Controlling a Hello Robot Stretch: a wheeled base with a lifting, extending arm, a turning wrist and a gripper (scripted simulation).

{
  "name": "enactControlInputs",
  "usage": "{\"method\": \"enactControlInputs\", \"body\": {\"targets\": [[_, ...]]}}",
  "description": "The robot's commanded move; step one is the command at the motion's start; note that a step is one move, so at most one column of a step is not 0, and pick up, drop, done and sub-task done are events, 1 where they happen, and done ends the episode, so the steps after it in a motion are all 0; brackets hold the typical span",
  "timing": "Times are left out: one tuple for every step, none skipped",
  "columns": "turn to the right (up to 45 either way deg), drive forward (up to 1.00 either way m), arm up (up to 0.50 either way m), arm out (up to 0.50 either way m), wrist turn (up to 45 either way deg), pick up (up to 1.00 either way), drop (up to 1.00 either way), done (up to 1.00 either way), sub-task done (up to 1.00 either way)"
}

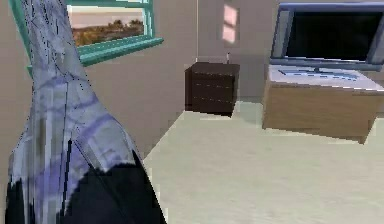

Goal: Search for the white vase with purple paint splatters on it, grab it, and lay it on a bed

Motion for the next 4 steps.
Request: {"method": "enactControlInputs", "body": {"targets": [[42.0, 0.0, 0.0, 0.0, 0.0, 0.0, 0.0, 0.0, 0.0], [-45.0, 0.0, 0.0, 0.0, 0.0, 0.0, 0.0, 0.0, 0.0], [-45.0, 0.0, 0.0, 0.0, 0.0, 0.0, 0.0, 0.0, 0.0], [-45.0, 0.0, 0.0, 0.0, 0.0, 0.0, 0.0, 0.0, 0.0]]}}
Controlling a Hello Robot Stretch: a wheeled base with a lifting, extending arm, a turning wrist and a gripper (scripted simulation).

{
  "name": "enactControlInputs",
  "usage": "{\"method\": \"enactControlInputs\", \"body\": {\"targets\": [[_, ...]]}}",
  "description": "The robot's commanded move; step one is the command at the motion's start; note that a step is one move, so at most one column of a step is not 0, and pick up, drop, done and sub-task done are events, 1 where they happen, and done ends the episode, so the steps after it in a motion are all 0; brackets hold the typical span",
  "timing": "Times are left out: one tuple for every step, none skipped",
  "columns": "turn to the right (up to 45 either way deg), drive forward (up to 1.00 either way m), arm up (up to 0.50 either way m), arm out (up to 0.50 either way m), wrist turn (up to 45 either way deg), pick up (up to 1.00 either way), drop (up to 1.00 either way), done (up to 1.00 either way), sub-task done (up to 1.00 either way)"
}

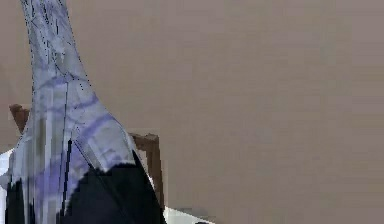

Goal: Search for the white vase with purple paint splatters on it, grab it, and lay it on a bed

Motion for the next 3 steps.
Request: {"method": "enactControlInputs", "body": {"targets": [[-9.0, 0.0, 0.0, 0.0, 0.0, 0.0, 0.0, 0.0, 0.0], [-45.0, 0.0, 0.0, 0.0, 0.0, 0.0, 0.0, 0.0, 0.0], [-3.0, 0.0, 0.0, 0.0, 0.0, 0.0, 0.0, 0.0, 0.0]]}}
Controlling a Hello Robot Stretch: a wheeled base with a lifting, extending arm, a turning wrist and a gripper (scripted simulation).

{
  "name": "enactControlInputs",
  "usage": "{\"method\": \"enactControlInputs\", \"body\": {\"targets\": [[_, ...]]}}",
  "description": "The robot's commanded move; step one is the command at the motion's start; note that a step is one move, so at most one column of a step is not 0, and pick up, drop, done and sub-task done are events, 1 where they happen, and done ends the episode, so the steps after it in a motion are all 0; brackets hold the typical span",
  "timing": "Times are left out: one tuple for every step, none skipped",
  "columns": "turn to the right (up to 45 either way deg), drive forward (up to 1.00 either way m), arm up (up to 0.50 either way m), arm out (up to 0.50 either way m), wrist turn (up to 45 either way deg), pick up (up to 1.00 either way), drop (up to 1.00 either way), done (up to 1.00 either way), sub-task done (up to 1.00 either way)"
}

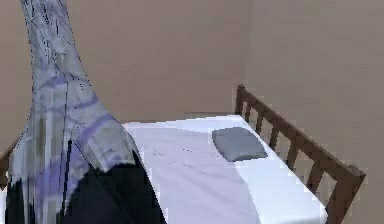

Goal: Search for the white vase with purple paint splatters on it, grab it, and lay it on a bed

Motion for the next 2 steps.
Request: {"method": "enactControlInputs", "body": {"targets": [[0.0, 0.25, 0.0, 0.0, 0.0, 0.0, 0.0, 0.0, 0.0], [-45.0, 0.0, 0.0, 0.0, 0.0, 0.0, 0.0, 0.0, 0.0]]}}
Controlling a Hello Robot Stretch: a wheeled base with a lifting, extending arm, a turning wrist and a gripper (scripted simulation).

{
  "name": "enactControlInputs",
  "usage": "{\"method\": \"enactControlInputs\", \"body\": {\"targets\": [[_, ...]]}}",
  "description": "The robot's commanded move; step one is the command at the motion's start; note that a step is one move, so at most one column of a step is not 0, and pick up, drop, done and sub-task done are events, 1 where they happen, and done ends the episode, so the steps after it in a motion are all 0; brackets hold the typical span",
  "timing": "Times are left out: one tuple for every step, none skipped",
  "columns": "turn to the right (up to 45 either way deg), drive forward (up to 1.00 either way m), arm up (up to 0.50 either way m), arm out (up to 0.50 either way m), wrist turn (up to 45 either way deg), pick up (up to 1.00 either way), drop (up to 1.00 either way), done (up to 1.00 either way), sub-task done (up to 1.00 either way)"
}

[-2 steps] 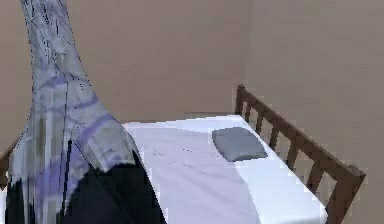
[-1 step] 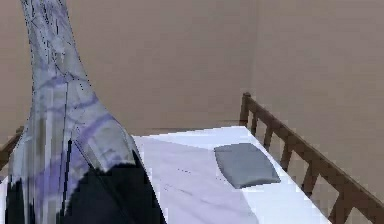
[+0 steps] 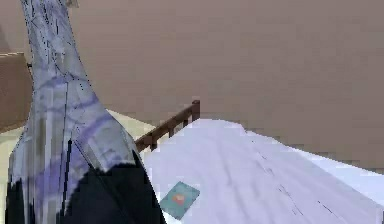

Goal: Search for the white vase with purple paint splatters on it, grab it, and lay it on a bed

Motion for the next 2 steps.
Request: {"method": "enactControlInputs", "body": {"targets": [[-45.0, 0.0, 0.0, 0.0, 0.0, 0.0, 0.0, 0.0, 0.0], [-18.0, 0.0, 0.0, 0.0, 0.0, 0.0, 0.0, 0.0, 0.0]]}}
